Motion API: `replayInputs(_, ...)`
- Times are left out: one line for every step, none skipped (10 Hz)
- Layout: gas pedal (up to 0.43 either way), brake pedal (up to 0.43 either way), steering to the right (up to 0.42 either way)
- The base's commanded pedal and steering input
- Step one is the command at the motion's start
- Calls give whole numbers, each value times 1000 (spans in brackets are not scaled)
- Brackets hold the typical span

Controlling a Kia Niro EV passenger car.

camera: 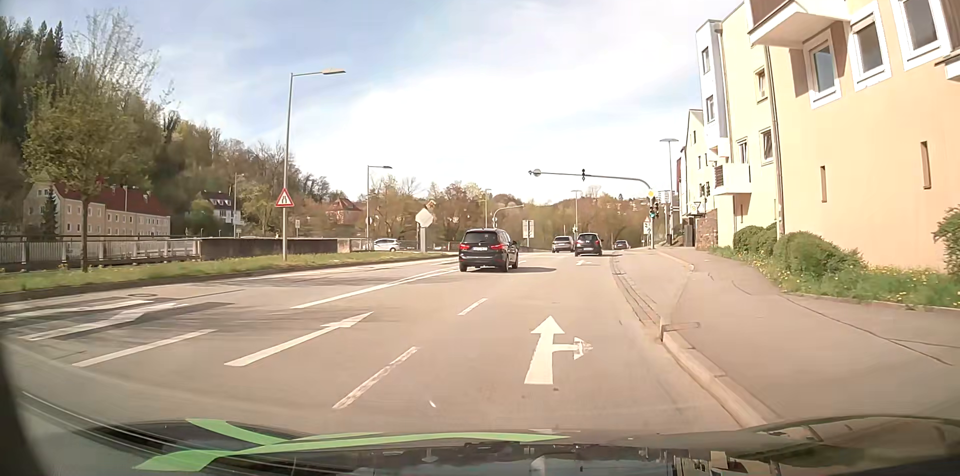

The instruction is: Follow the waypoints while adhering to traffic rules and regulations

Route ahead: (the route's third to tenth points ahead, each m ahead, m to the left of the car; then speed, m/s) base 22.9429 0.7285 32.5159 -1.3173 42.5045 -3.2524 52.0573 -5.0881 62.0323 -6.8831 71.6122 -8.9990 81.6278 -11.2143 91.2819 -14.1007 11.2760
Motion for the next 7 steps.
replayInputs(118,0,46)
replayInputs(118,0,46)
replayInputs(118,0,43)
replayInputs(118,0,41)
replayInputs(110,0,36)
replayInputs(110,0,33)
replayInputs(110,0,31)
